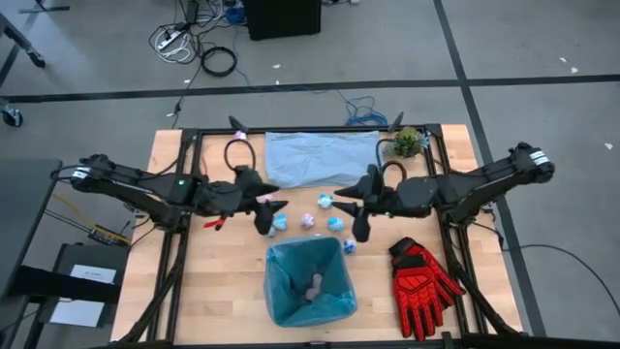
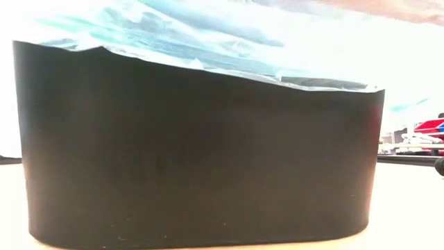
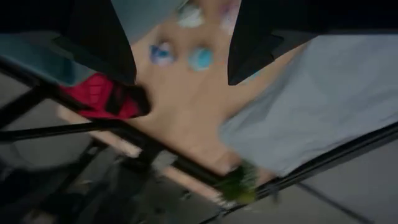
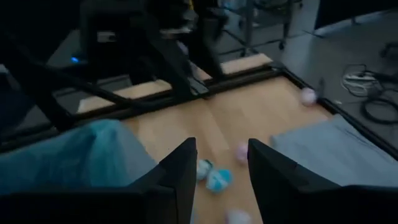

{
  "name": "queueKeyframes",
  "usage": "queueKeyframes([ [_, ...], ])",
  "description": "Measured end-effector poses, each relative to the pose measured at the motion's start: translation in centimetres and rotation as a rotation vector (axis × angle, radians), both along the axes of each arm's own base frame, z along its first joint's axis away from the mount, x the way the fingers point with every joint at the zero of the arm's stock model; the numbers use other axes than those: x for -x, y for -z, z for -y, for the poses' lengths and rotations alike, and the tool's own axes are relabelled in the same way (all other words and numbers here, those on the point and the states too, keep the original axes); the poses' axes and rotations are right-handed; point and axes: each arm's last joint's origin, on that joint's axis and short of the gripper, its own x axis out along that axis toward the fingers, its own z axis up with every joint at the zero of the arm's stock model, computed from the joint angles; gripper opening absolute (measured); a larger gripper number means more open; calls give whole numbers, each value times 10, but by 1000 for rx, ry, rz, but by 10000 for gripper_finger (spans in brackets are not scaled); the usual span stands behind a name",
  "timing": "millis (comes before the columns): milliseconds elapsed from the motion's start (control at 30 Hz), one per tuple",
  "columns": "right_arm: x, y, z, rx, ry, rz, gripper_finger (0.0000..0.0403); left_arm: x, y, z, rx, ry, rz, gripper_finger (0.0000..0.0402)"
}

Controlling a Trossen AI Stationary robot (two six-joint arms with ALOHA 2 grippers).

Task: Place trash/remove bag and relplace
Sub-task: Put the pink crumbled trash bag into the trash bin

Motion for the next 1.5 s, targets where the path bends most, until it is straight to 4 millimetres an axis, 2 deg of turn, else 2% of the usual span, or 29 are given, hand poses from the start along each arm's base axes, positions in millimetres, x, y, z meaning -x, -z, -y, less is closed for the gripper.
queueKeyframes([
  [167,20,41,15,-78,-40,-145,129,16,-6,-4,-23,-36,-6,264],
  [300,31,77,15,-186,-161,-204,129,24,-11,-8,-82,-47,-10,264],
  [467,41,120,13,-219,-249,-314,128,29,-3,-12,-153,-67,-115,264],
  [533,42,132,12,-203,-292,-345,129,29,1,-12,-169,-63,-163,264],
  [667,36,147,8,-130,-414,-389,144,30,10,-11,-169,-60,-245,264],
  [833,26,164,4,-6,-515,-451,192,27,22,-9,-178,-61,-351,264],
  [967,18,175,6,81,-506,-484,239,23,33,-8,-114,-85,-410,264],
  [1067,11,183,11,73,-483,-496,260,22,36,-7,-40,-146,-394,264],
  [1233,3,200,14,38,-511,-540,258,22,36,-6,-30,-144,-392,250],
  [1500,-7,215,13,12,-544,-542,215,23,37,-4,27,-175,-377,229],
])
